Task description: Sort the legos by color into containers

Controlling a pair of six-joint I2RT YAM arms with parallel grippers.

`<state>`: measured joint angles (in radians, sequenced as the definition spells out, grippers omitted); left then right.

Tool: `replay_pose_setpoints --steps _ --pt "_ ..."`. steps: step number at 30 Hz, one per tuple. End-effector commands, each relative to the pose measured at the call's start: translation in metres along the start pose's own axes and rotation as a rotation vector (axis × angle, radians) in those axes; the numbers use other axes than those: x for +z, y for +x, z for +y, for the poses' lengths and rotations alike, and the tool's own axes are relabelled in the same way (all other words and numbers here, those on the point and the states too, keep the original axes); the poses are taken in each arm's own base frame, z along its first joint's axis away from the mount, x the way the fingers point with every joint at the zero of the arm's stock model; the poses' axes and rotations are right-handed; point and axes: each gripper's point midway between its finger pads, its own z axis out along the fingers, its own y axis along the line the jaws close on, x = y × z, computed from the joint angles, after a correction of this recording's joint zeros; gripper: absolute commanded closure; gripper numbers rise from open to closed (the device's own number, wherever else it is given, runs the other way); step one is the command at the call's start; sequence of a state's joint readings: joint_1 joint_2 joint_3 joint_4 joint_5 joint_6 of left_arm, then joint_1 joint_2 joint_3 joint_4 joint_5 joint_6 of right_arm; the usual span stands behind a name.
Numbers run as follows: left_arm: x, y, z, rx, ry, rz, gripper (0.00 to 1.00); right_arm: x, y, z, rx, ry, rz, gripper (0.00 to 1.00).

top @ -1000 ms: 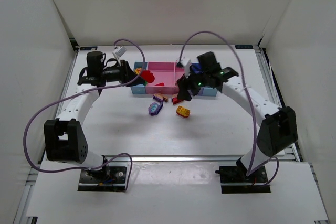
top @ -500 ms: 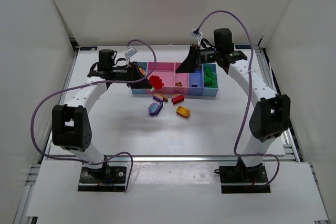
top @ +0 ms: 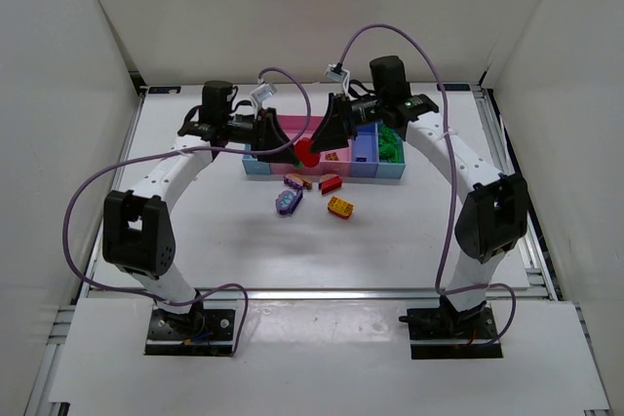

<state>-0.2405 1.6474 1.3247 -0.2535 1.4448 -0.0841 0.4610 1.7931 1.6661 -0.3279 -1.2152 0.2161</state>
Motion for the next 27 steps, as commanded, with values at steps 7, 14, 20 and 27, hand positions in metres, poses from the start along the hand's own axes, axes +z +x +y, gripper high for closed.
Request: replay_pose_setpoints --steps 7,14,20,27 --pt "0.009 -0.018 -0.015 0.083 0.047 0.007 0.90 -0.001 -0.006 0.007 -0.055 -0.009 0.003 0.15" --pt "0.011 -0.027 -0.012 0.103 0.032 0.001 0.90 0.003 0.006 0.010 -0.062 -0.024 0.031 0.28" --pt "0.019 -0.025 -0.011 0.092 0.034 0.010 0.90 0.004 0.005 0.013 -0.087 -0.031 0.032 0.63" --pt "0.021 -0.007 -0.006 0.044 0.031 0.021 0.90 -0.006 -0.003 0.014 -0.126 0.016 0.006 1.00"
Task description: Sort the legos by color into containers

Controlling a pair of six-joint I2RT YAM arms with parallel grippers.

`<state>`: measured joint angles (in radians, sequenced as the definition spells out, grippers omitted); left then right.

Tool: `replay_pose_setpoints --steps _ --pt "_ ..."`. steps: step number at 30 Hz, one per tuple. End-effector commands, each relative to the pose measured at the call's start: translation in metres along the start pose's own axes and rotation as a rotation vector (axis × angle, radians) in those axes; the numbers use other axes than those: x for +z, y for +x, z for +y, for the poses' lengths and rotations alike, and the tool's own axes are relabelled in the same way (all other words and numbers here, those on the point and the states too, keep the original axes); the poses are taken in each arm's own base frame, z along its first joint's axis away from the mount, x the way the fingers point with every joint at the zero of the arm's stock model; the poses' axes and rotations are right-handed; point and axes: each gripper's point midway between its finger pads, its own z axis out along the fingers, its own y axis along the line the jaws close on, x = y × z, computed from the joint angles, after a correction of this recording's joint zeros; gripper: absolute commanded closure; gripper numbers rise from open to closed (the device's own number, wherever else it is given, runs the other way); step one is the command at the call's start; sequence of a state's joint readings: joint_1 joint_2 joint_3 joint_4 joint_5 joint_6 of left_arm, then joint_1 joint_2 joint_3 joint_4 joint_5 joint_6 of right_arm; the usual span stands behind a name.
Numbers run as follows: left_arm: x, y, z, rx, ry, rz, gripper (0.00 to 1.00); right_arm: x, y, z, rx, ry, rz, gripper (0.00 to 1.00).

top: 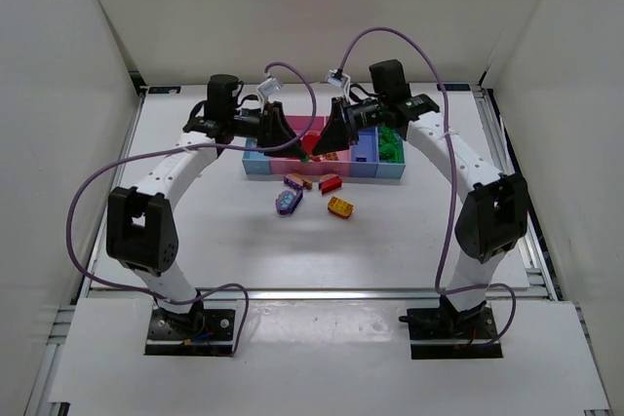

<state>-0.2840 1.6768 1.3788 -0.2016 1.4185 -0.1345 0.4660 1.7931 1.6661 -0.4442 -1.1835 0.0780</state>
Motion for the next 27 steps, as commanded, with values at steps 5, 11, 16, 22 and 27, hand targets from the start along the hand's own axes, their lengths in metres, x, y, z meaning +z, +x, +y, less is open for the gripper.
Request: replay_pose_setpoints --steps 5,11,16,22,27 --pt "0.009 0.025 -0.006 -0.019 0.019 0.031 0.90 -0.049 -0.035 0.001 -0.092 0.089 -0.108 1.00" --pt "0.012 0.036 -0.004 -0.037 0.016 0.045 0.90 -0.095 -0.045 -0.019 -0.091 0.204 -0.179 1.00" --pt "0.003 0.034 0.001 -0.012 -0.058 0.032 0.90 -0.099 -0.029 -0.039 -0.060 0.294 -0.158 1.00" --pt "-0.049 -0.001 0.026 0.068 -0.441 -0.142 0.90 -0.095 -0.014 -0.090 0.029 0.570 -0.131 1.00" --pt "-0.088 -0.025 0.040 0.072 -0.744 -0.215 0.90 -0.048 -0.018 -0.121 0.059 0.661 -0.098 1.00"
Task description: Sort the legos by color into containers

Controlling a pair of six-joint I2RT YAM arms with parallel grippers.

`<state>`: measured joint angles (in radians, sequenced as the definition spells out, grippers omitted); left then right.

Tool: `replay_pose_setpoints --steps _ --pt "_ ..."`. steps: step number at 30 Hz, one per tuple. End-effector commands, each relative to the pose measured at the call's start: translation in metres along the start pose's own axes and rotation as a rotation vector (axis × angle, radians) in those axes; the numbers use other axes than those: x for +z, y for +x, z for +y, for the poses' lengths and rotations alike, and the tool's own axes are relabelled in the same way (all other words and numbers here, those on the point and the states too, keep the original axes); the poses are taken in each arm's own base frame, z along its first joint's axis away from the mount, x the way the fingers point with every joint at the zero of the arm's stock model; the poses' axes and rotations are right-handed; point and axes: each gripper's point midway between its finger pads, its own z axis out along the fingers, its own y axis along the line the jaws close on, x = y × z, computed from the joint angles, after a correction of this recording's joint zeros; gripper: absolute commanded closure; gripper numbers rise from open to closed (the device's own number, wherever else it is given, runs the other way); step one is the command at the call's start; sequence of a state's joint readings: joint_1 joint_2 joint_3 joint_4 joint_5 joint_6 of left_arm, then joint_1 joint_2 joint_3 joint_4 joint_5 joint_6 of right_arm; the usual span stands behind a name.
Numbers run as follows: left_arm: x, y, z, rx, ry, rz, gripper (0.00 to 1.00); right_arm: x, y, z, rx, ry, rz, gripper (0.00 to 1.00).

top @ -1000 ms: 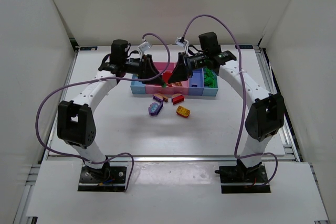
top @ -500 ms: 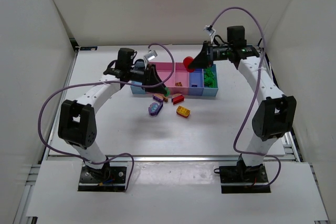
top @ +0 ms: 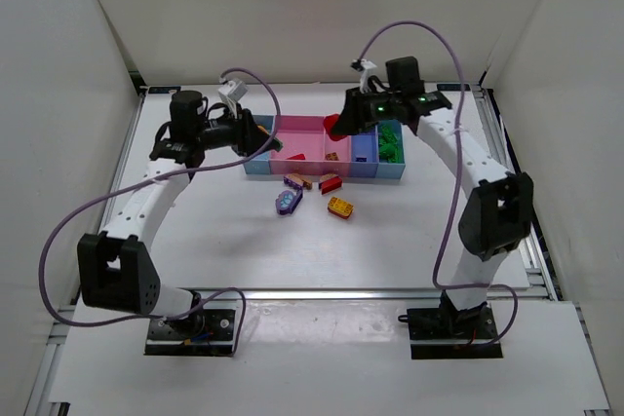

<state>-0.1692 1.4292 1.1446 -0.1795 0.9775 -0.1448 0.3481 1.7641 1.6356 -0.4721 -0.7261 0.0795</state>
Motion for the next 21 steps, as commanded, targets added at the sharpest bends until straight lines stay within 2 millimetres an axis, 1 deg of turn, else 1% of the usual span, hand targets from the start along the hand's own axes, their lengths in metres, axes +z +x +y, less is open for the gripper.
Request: replay_pose_setpoints --steps 1,2,3,4,6,7,9,10,11,12,13,14,15,16,17,18,19,20,21 --pt "-0.020 -0.039 0.017 0.046 -0.246 -0.102 0.90 0.039 -0.019 -0.009 -0.012 0.120 -0.023 1.00" --pt "-0.022 -0.041 0.020 0.044 -0.270 -0.108 0.90 0.051 -0.018 -0.002 -0.019 0.114 -0.016 1.00" --pt "-0.025 -0.041 0.022 0.037 -0.291 -0.109 0.90 0.060 -0.018 -0.005 -0.014 0.121 -0.013 1.00" --pt "-0.030 -0.044 0.029 0.035 -0.331 -0.119 0.90 0.075 -0.016 -0.016 -0.007 0.145 -0.004 1.00" --pt "-0.037 -0.046 0.032 0.028 -0.349 -0.125 0.90 0.092 -0.010 -0.021 0.001 0.143 0.021 1.00" --pt "-0.037 -0.046 0.031 0.027 -0.346 -0.125 0.90 0.104 -0.008 -0.029 0.018 0.151 0.033 1.00" --pt "-0.043 -0.047 0.032 0.029 -0.352 -0.131 0.90 0.116 -0.003 -0.038 0.042 0.157 0.048 1.00" --pt "-0.044 -0.047 0.031 0.030 -0.352 -0.132 0.90 0.119 -0.008 -0.043 0.040 0.172 0.037 1.00" --pt "-0.045 -0.046 0.032 0.029 -0.355 -0.129 0.90 0.128 0.001 -0.053 0.061 0.182 0.055 1.00" --pt "-0.046 -0.047 0.032 0.035 -0.357 -0.130 0.90 0.132 0.003 -0.056 0.061 0.182 0.061 1.00" --pt "-0.048 -0.048 0.032 0.040 -0.361 -0.133 0.90 0.136 0.000 -0.059 0.056 0.182 0.056 0.99" --pt "-0.048 -0.047 0.032 0.037 -0.359 -0.131 0.90 0.143 0.007 -0.066 0.056 0.191 0.070 0.98" --pt "-0.049 -0.046 0.034 0.034 -0.362 -0.130 0.90 0.145 0.008 -0.069 0.055 0.191 0.073 0.94" --pt "-0.049 -0.047 0.034 0.034 -0.359 -0.131 0.90 0.148 0.004 -0.069 0.044 0.188 0.065 0.90" --pt "-0.048 -0.047 0.033 0.034 -0.349 -0.128 0.90 0.153 0.010 -0.075 0.050 0.194 0.077 0.87" --pt "-0.048 -0.046 0.034 0.034 -0.346 -0.124 0.90 0.155 0.007 -0.075 0.042 0.191 0.072 0.78" --pt "-0.047 -0.047 0.034 0.034 -0.346 -0.124 0.90 0.157 0.008 -0.078 0.038 0.191 0.076 0.69" --pt "-0.046 -0.048 0.034 0.035 -0.342 -0.124 0.90 0.157 0.009 -0.079 0.026 0.189 0.078 0.64" --pt "-0.046 -0.049 0.034 0.036 -0.340 -0.125 0.90 0.157 0.008 -0.078 0.017 0.189 0.076 0.62"
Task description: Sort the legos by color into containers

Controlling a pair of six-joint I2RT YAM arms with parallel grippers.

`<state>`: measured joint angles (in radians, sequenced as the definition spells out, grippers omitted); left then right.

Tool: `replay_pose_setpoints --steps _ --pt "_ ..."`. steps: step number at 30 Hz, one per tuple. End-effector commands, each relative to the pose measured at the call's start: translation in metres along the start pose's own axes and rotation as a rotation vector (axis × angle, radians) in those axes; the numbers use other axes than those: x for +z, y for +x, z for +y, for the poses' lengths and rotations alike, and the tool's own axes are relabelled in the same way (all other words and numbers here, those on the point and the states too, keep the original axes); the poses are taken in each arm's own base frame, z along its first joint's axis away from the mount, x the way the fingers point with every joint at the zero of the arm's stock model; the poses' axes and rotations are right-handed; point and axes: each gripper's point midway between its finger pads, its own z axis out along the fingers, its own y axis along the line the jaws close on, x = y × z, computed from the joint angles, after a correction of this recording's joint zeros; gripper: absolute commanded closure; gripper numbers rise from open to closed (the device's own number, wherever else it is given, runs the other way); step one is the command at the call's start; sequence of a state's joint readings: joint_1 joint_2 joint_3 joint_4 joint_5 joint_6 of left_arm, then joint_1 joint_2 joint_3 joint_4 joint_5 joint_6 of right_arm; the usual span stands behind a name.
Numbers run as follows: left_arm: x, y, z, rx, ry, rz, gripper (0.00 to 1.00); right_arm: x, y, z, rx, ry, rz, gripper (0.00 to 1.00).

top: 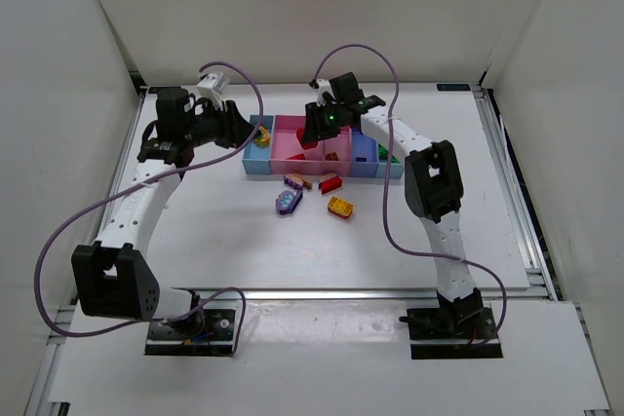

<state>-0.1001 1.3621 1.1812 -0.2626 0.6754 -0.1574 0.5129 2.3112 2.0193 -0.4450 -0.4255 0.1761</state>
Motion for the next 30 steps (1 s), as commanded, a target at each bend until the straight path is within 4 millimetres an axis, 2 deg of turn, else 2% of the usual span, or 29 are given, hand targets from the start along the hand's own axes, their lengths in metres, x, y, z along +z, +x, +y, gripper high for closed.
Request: replay_pose_setpoints --steps 1,5,7,8,10,11,12,13,14,15,16,17,18,19,20,21,22,23,24,25,26,28,29,30 --pt "-0.008 -0.021 -0.011 0.042 0.021 -0.041 0.90 -0.010 -0.031 0.012 -0.071 -0.011 -0.081 0.51" --pt "0.006 -0.019 -0.002 0.004 0.037 -0.038 0.90 -0.023 -0.038 0.020 -0.115 -0.019 -0.100 0.28" --pt "0.013 -0.024 -0.003 -0.017 0.063 -0.053 0.90 -0.038 -0.044 0.027 -0.152 -0.027 -0.119 0.15" --pt "0.018 -0.025 -0.003 -0.020 0.072 -0.059 0.90 -0.045 -0.047 0.032 -0.167 -0.031 -0.130 0.15" --pt "0.033 -0.026 -0.001 -0.025 0.085 -0.057 0.90 -0.071 -0.058 0.045 -0.229 -0.017 -0.172 0.15" --pt "0.040 -0.028 -0.009 -0.010 0.105 -0.055 0.90 -0.084 -0.063 0.046 -0.243 0.007 -0.195 0.15" --pt "0.053 -0.022 -0.005 -0.023 0.113 -0.037 0.90 -0.096 -0.063 0.040 -0.242 0.049 -0.206 0.15" --pt "0.061 -0.030 -0.010 -0.012 0.133 -0.047 0.90 -0.127 -0.077 0.052 -0.270 0.067 -0.264 0.15" --pt "0.072 -0.027 -0.018 -0.010 0.160 -0.032 0.90 -0.137 -0.071 0.044 -0.258 0.105 -0.263 0.14" --pt "0.088 -0.019 -0.013 -0.035 0.165 -0.007 0.90 -0.156 -0.074 0.034 -0.249 0.152 -0.289 0.13" --pt "0.095 -0.030 -0.020 -0.016 0.186 -0.027 0.90 -0.192 -0.084 0.032 -0.244 0.223 -0.356 0.13" --pt "0.105 -0.029 -0.028 -0.017 0.211 -0.022 0.90 -0.203 -0.074 0.021 -0.221 0.264 -0.354 0.13" --pt "0.114 -0.029 -0.032 -0.022 0.228 -0.019 0.90 -0.225 -0.074 0.001 -0.185 0.322 -0.375 0.13" --pt "0.129 -0.030 -0.032 -0.024 0.241 -0.012 0.90 -0.256 -0.072 -0.002 -0.169 0.375 -0.404 0.13" --pt "0.140 -0.027 -0.042 -0.020 0.266 -0.002 0.90 -0.264 -0.059 -0.012 -0.146 0.404 -0.388 0.13" --pt "0.157 -0.014 -0.041 -0.045 0.278 0.033 0.90 -0.283 -0.052 -0.030 -0.115 0.452 -0.394 0.13" --pt "0.165 -0.014 -0.046 -0.046 0.296 0.039 0.90 -0.297 -0.046 -0.036 -0.107 0.477 -0.401 0.13" --pt "0.174 -0.022 -0.064 -0.024 0.342 0.031 0.90 -0.309 -0.029 -0.040 -0.115 0.496 -0.380 0.13" --pt "0.182 -0.018 -0.071 -0.025 0.363 0.043 0.90 -0.317 -0.020 -0.044 -0.101 0.509 -0.376 0.13" --pt "0.188 -0.015 -0.077 -0.020 0.388 0.056 0.90 -0.330 -0.009 -0.057 -0.069 0.544 -0.373 0.13" --pt "0.200 -0.006 -0.091 -0.010 0.440 0.083 0.89 -0.336 0.009 -0.061 -0.038 0.554 -0.356 0.13" --pt "0.211 0.010 -0.107 0.009 0.470 0.124 0.88 -0.349 0.025 -0.069 -0.005 0.572 -0.353 0.13" --pt "0.218 0.015 -0.113 0.019 0.489 0.136 0.88 -0.347 0.038 -0.073 0.017 0.574 -0.330 0.13" --pt "0.222 0.020 -0.119 0.022 0.504 0.153 0.88 -0.352 0.043 -0.070 0.013 0.572 -0.337 0.13"
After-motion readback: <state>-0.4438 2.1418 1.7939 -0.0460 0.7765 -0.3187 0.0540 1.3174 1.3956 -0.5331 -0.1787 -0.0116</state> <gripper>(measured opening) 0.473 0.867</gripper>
